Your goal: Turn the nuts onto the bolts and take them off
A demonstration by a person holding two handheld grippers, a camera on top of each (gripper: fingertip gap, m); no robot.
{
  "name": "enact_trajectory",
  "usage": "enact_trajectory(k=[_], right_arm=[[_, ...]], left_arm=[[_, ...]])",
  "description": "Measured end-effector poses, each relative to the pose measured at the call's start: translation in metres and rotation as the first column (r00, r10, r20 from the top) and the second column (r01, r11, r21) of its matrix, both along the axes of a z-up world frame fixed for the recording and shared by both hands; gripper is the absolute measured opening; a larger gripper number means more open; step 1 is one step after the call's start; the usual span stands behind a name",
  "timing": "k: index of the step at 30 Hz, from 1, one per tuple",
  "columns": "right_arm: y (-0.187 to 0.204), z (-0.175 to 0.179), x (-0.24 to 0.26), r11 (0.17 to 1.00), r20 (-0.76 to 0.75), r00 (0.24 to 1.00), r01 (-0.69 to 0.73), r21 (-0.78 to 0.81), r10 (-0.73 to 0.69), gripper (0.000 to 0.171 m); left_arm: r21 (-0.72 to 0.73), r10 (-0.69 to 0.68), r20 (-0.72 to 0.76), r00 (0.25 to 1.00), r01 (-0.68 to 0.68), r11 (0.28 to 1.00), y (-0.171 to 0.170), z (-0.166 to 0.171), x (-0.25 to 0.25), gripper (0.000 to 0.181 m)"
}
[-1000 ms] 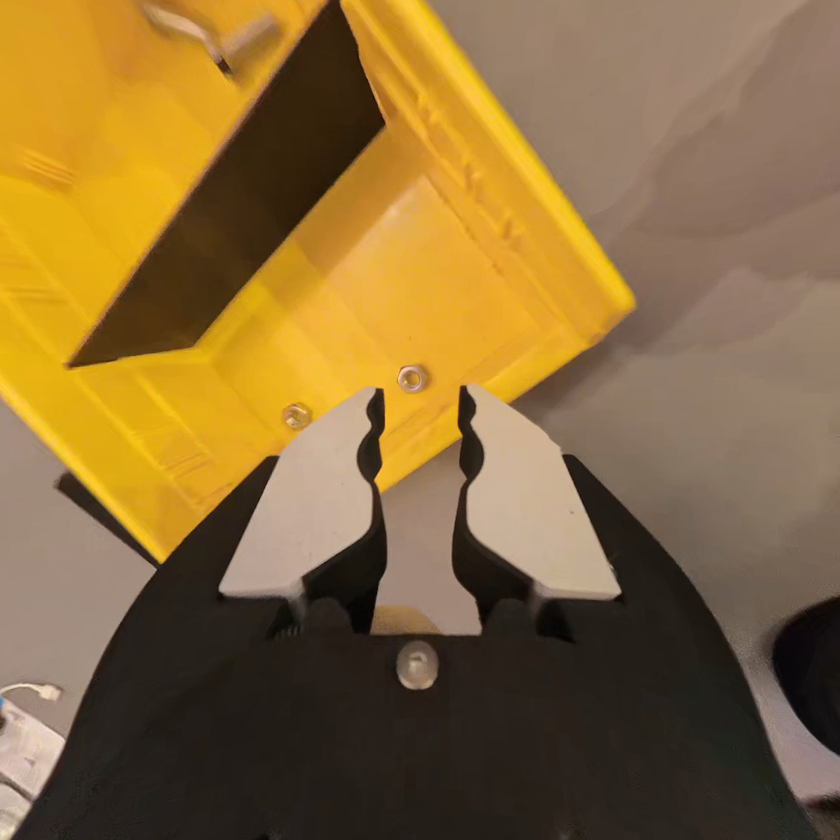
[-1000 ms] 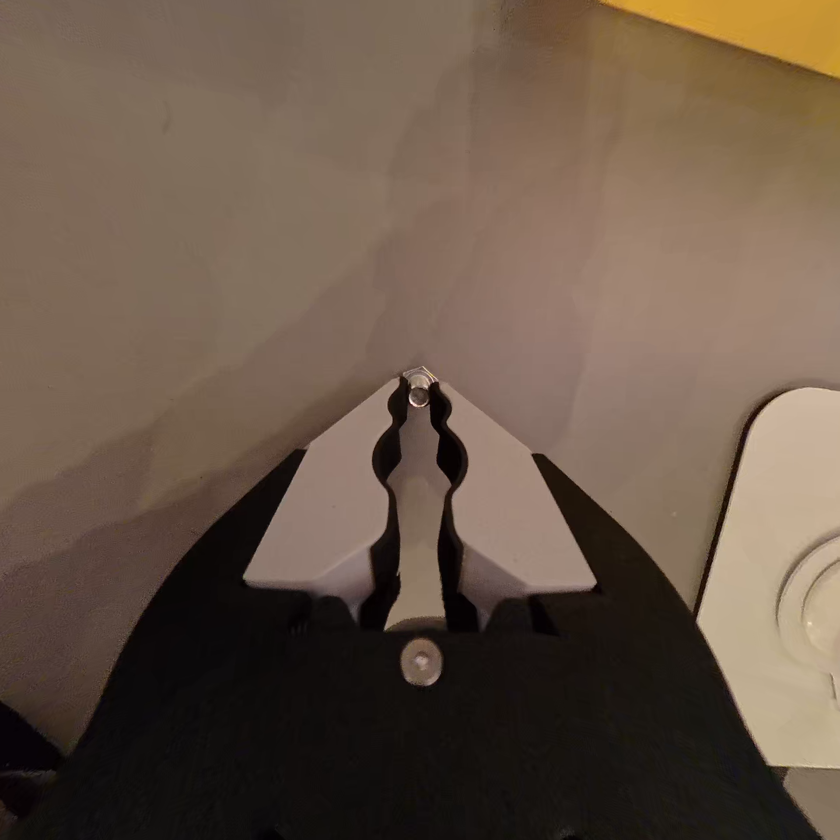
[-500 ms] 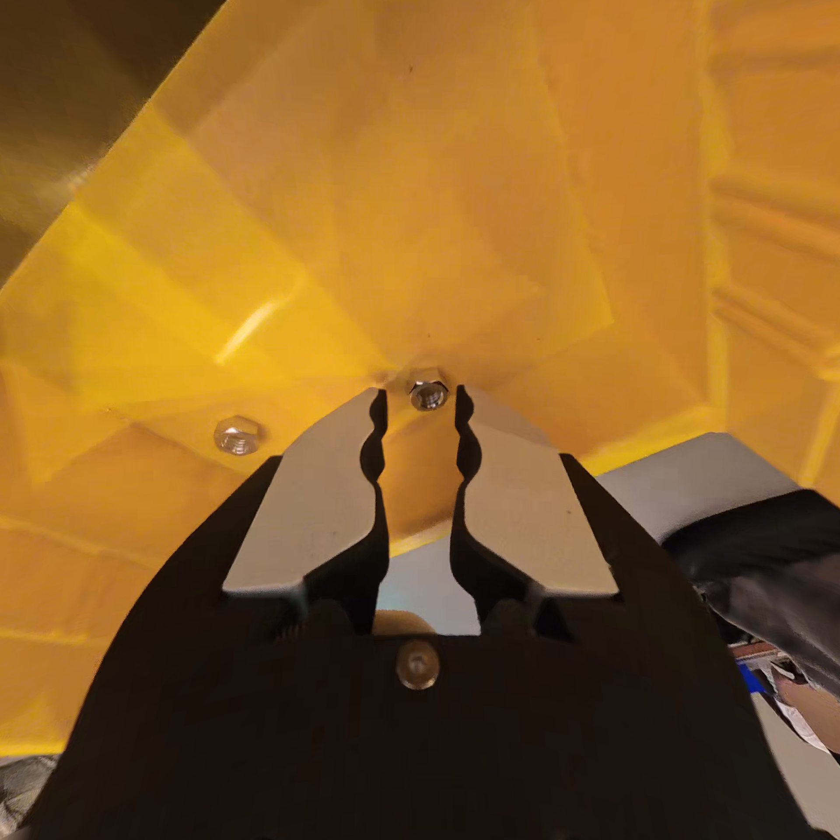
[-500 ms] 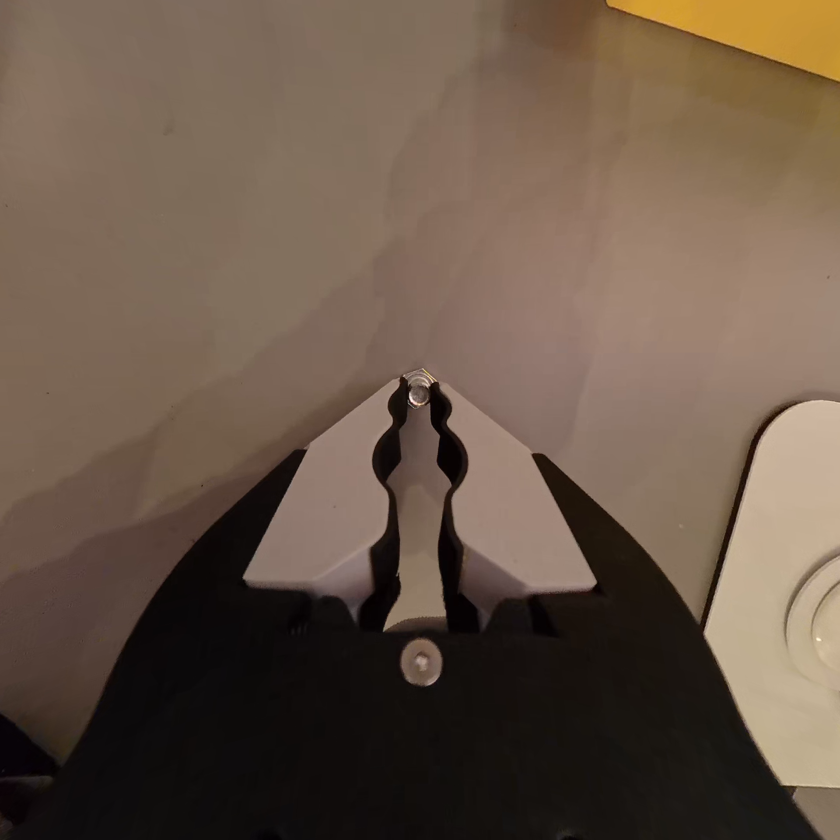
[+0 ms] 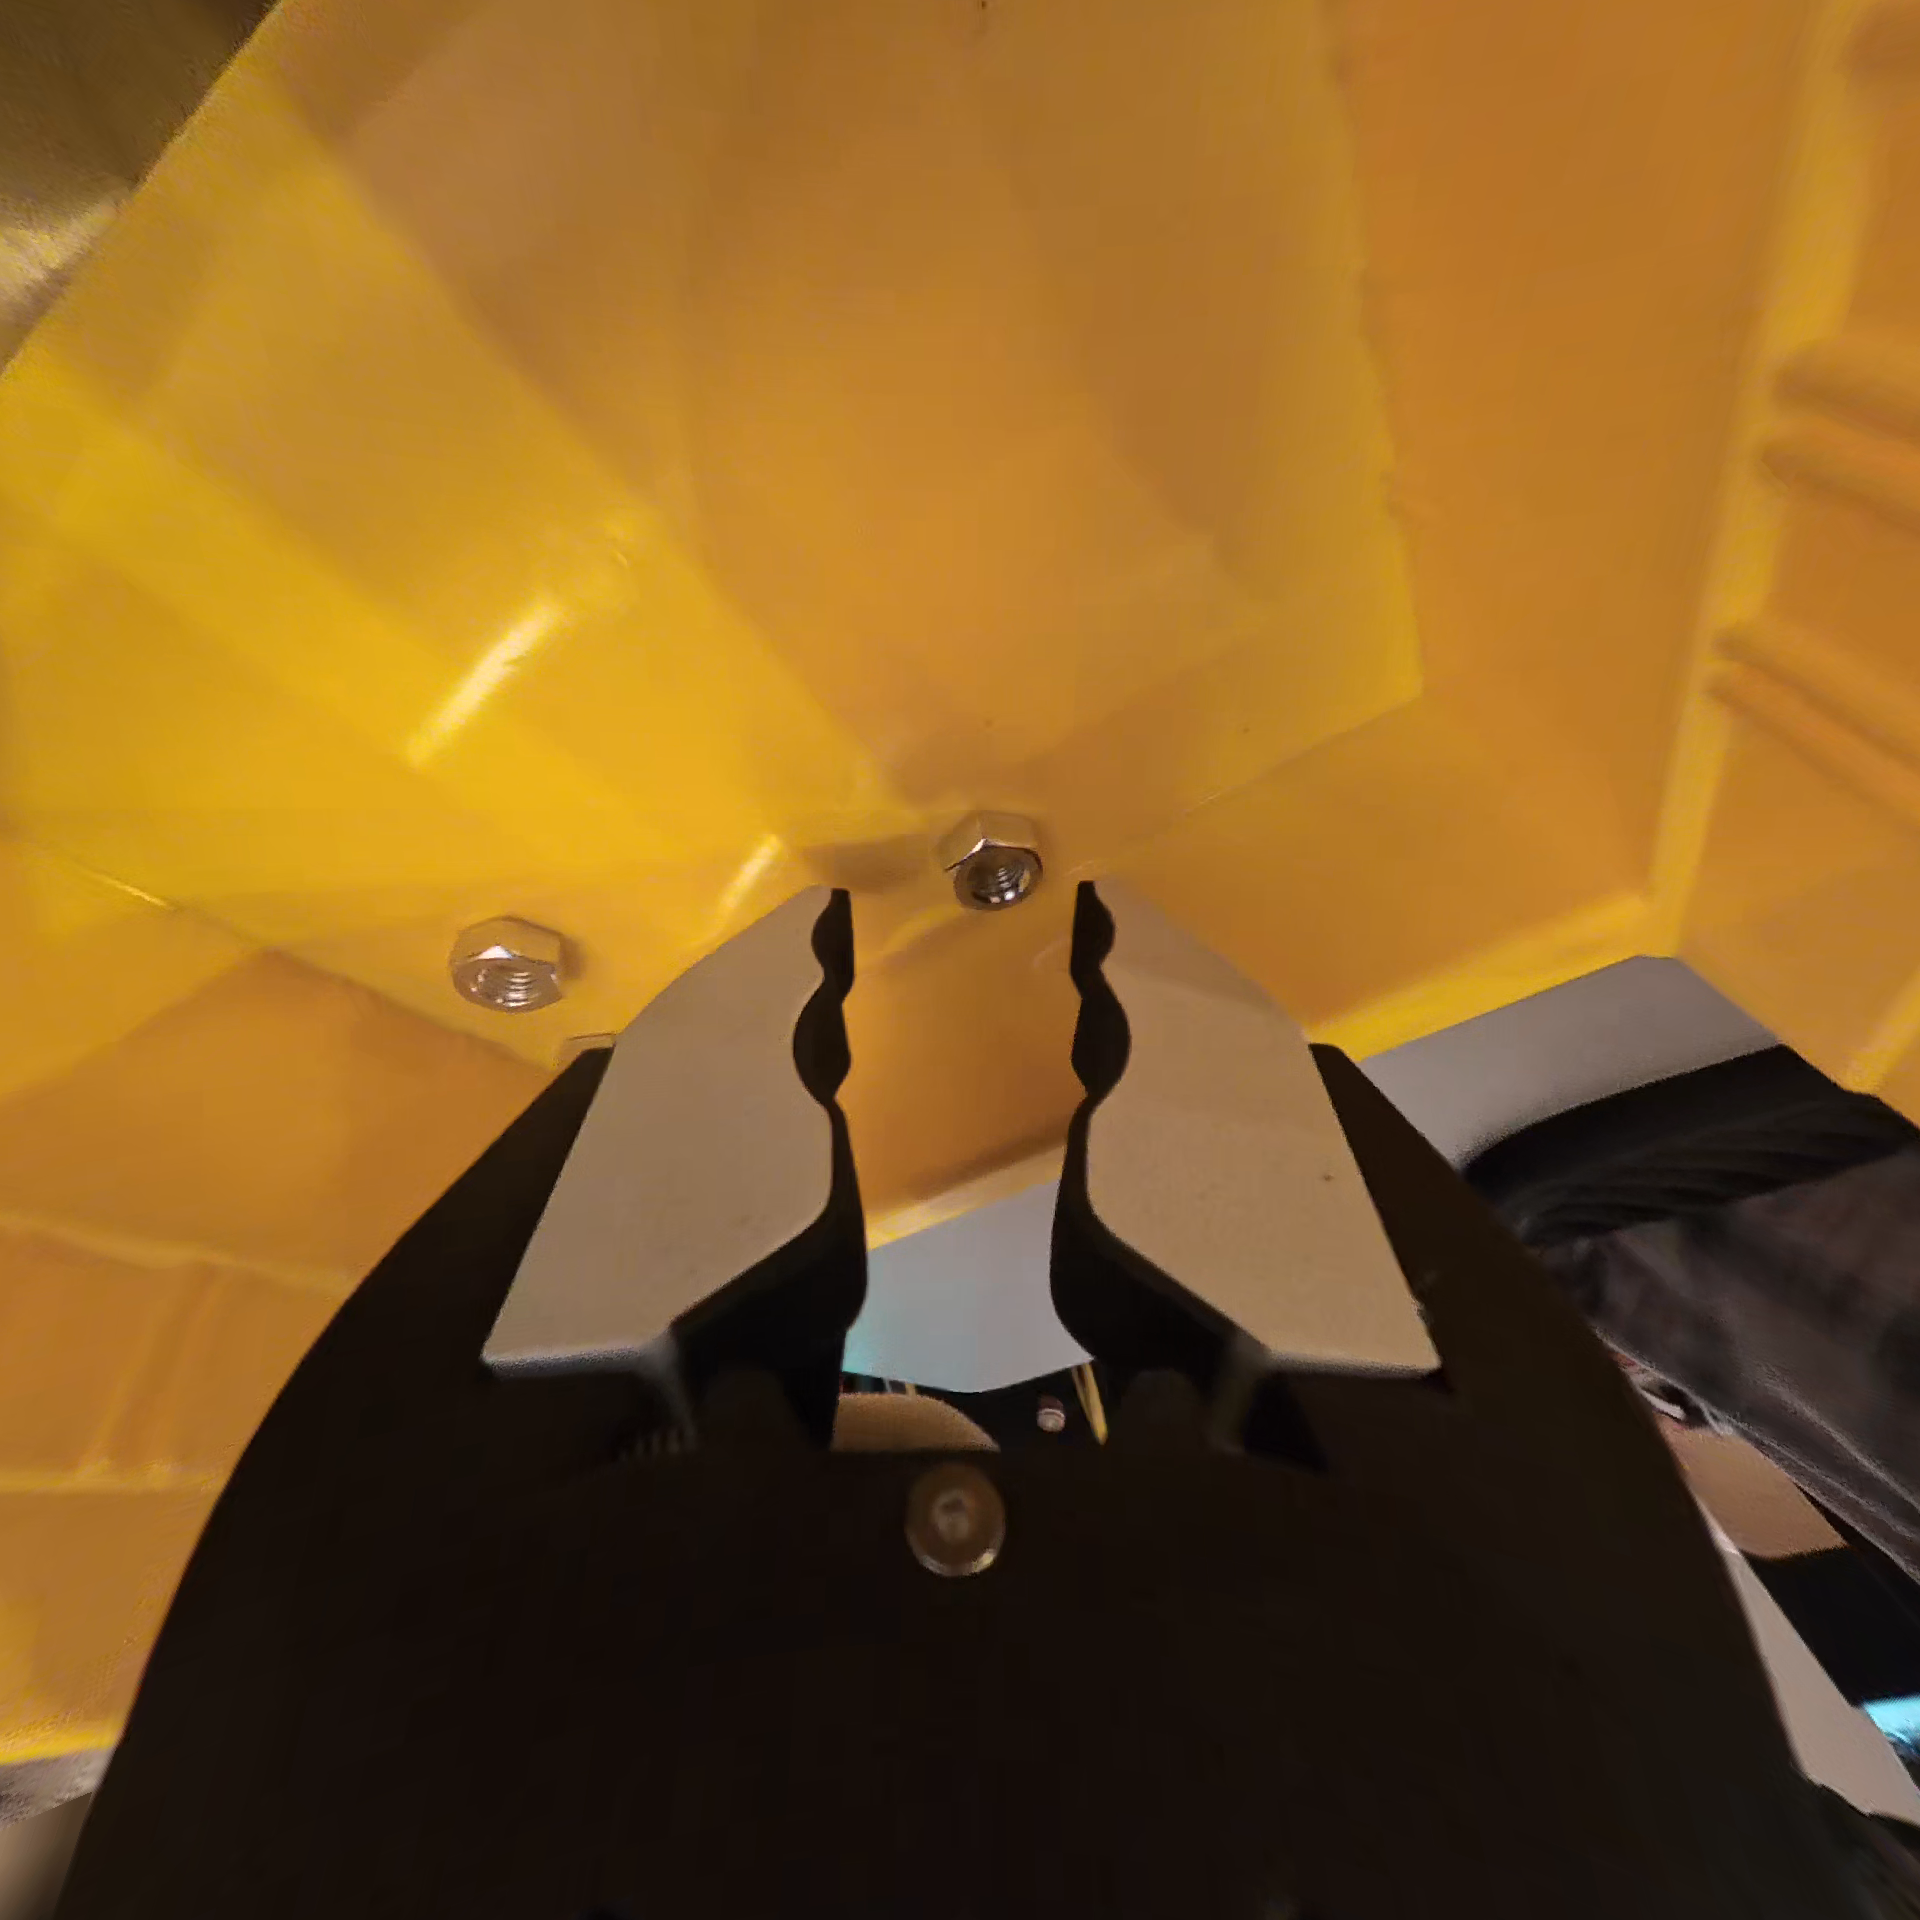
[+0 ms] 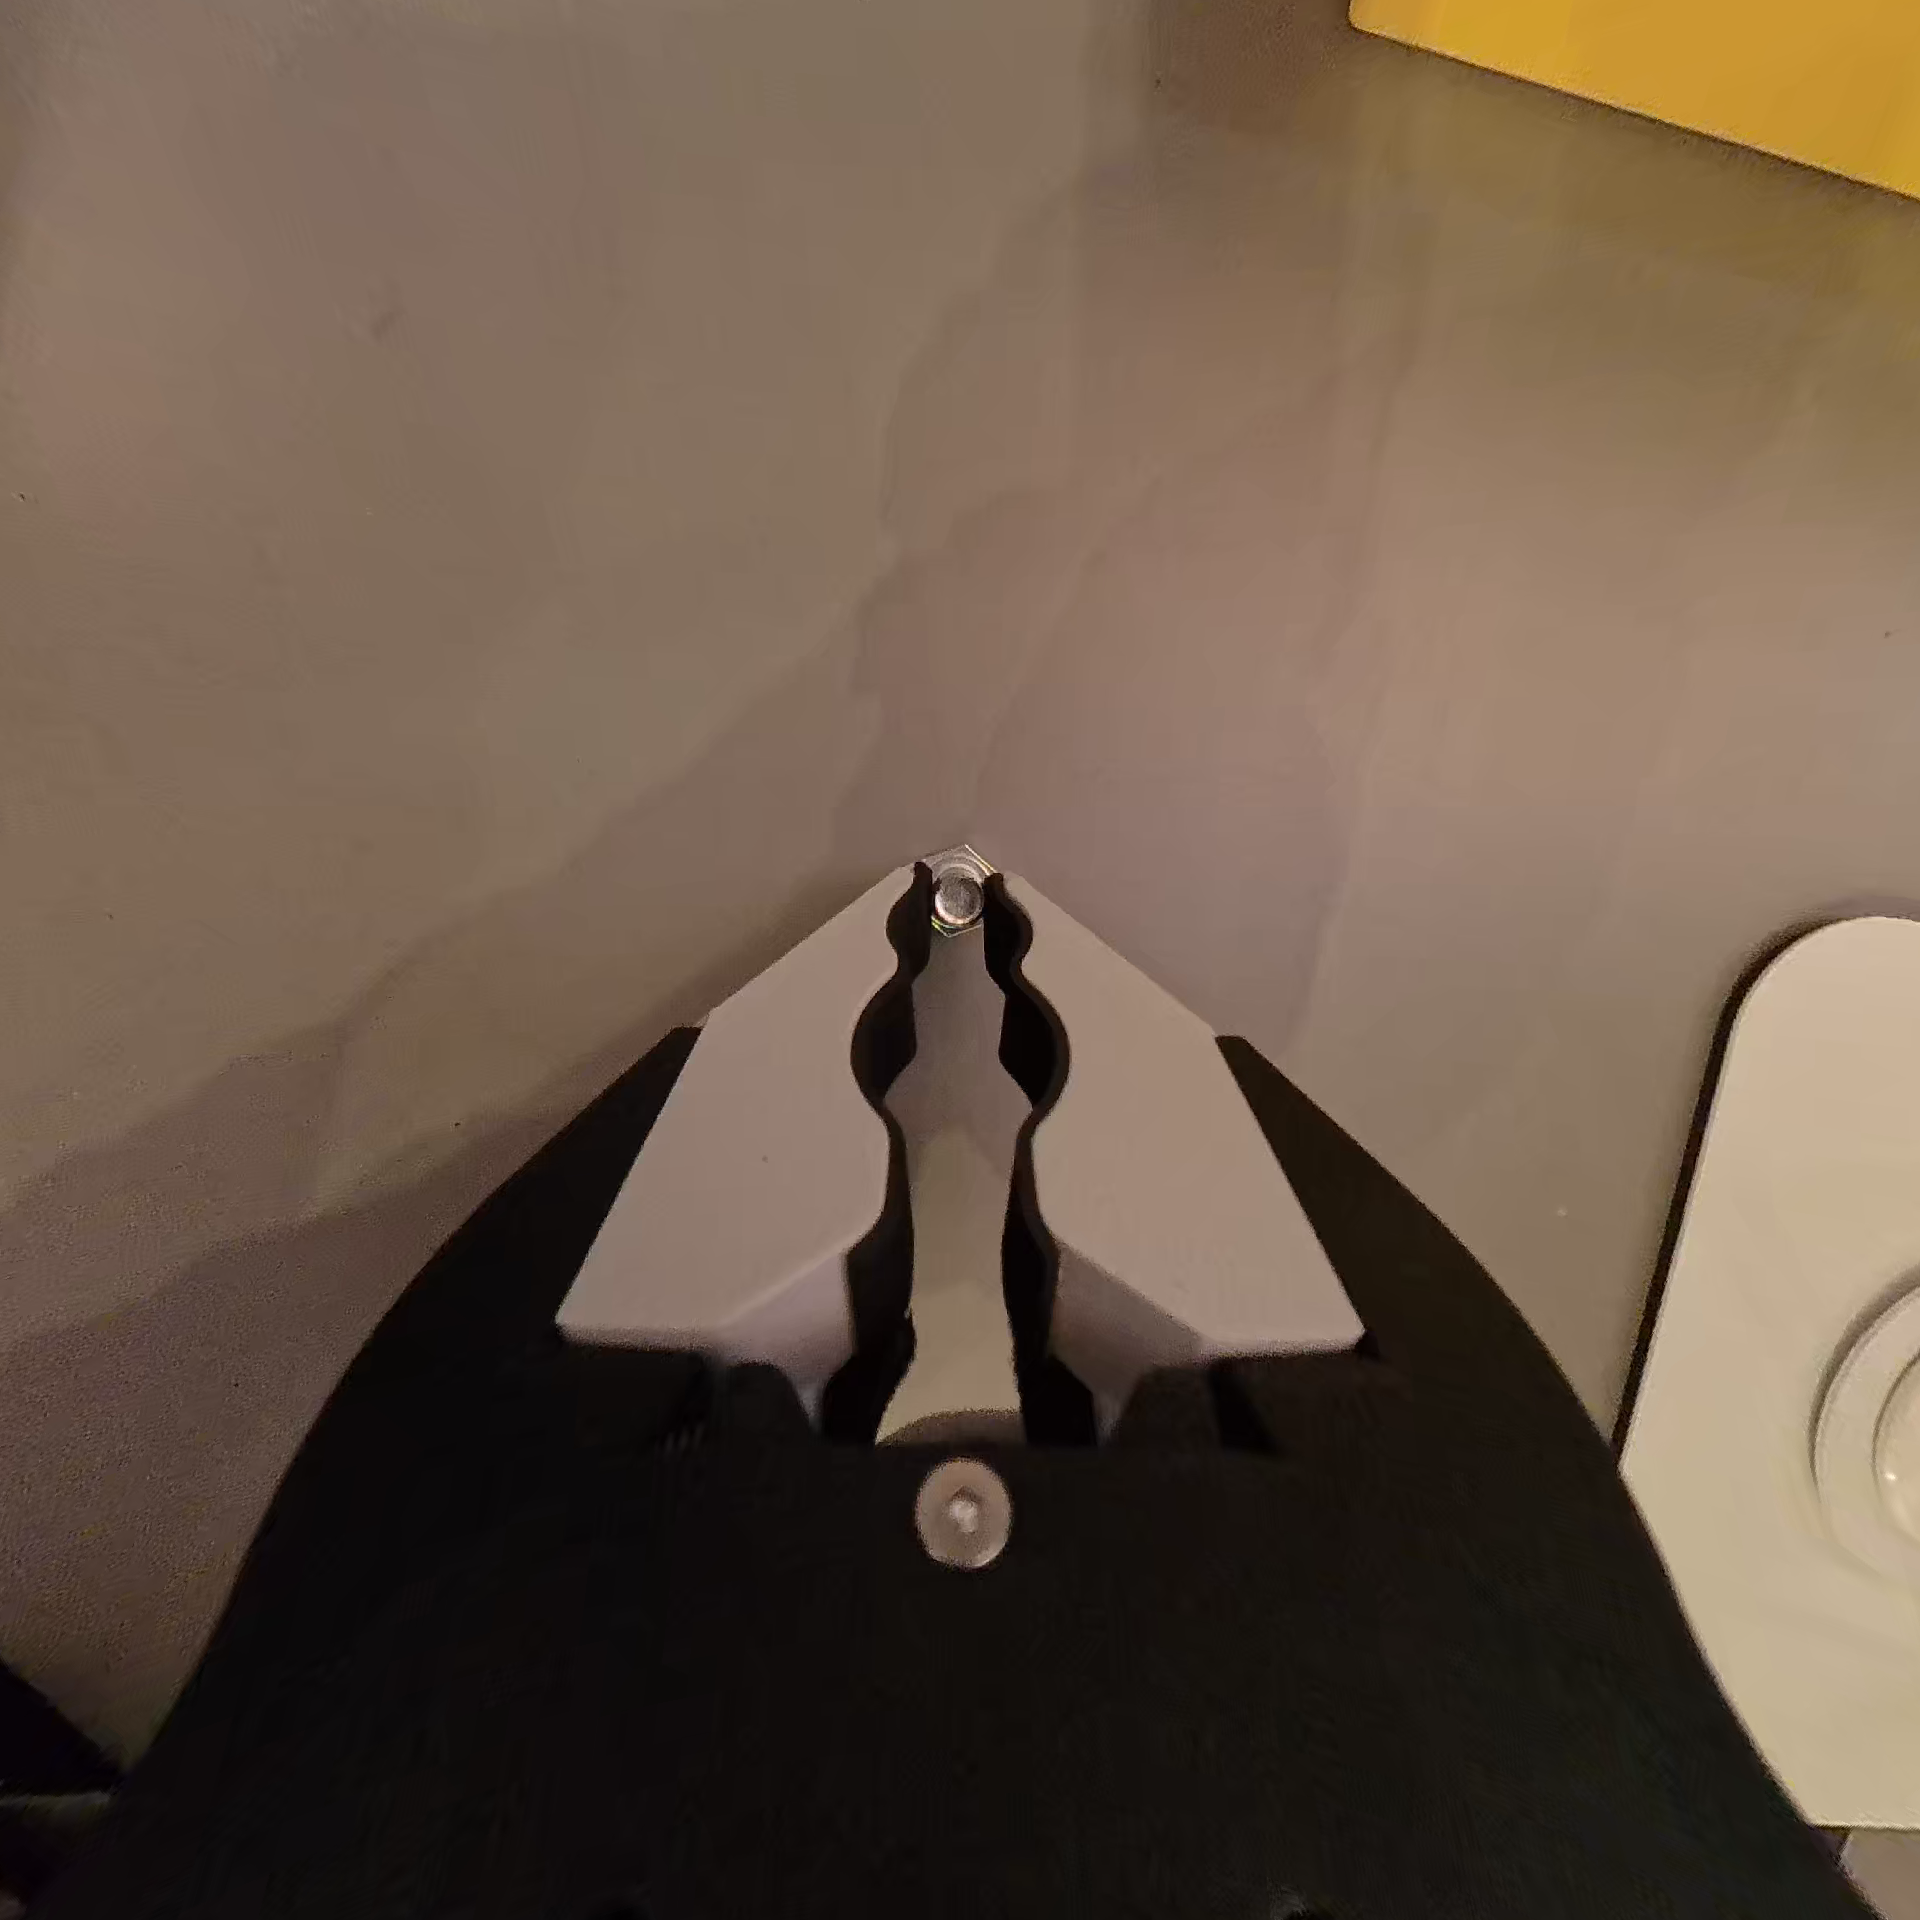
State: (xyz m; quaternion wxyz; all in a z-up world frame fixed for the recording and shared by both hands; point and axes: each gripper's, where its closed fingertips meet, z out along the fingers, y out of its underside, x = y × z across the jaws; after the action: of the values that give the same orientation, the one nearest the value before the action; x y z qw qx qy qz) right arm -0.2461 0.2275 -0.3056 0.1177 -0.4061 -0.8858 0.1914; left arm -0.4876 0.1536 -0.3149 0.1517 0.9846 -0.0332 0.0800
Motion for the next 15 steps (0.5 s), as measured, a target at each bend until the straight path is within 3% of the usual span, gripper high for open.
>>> enact_trajectory(k=[1, 4, 8, 12, 15], right_arm=[[-0.001, 0.0, 0.0, 1.0, -0.001, 1.0, -0.001, -0.002, 0.001, 0.008], [-0.002, 0.0, 0.0, 1.0, -0.001, 1.0, -0.004, -0.004, 0.004, 0.008], [-0.001, 0.0, 0.001, 1.0, 0.002, 1.0, -0.005, -0.004, 0.005, 0.008], [-0.002, -0.001, 0.0, 1.0, -0.003, 1.0, -0.002, -0.007, 0.002, 0.008], [-0.003, -0.005, 0.001, 1.0, 0.003, 1.0, -0.004, 0.006, 0.004, 0.023]], left_arm=[[-0.01, 0.005, 0.011, 1.0, -0.005, 1.0, -0.001, 0.0, 0.002, 0.037], [-0.044, 0.029, 0.017, 0.999, -0.028, 0.999, -0.001, -0.004, 0.003, 0.017], [-0.03, 0.014, 0.005, 1.0, -0.013, 0.999, -0.001, -0.006, 0.003, 0.017], [0.083, 0.042, 0.02, 0.999, -0.043, 0.996, 0.005, -0.008, 0.001, 0.017], [0.177, 0.087, 0.09, 0.992, -0.102, 0.979, 0.011, -0.009, 0.003, 0.017]])
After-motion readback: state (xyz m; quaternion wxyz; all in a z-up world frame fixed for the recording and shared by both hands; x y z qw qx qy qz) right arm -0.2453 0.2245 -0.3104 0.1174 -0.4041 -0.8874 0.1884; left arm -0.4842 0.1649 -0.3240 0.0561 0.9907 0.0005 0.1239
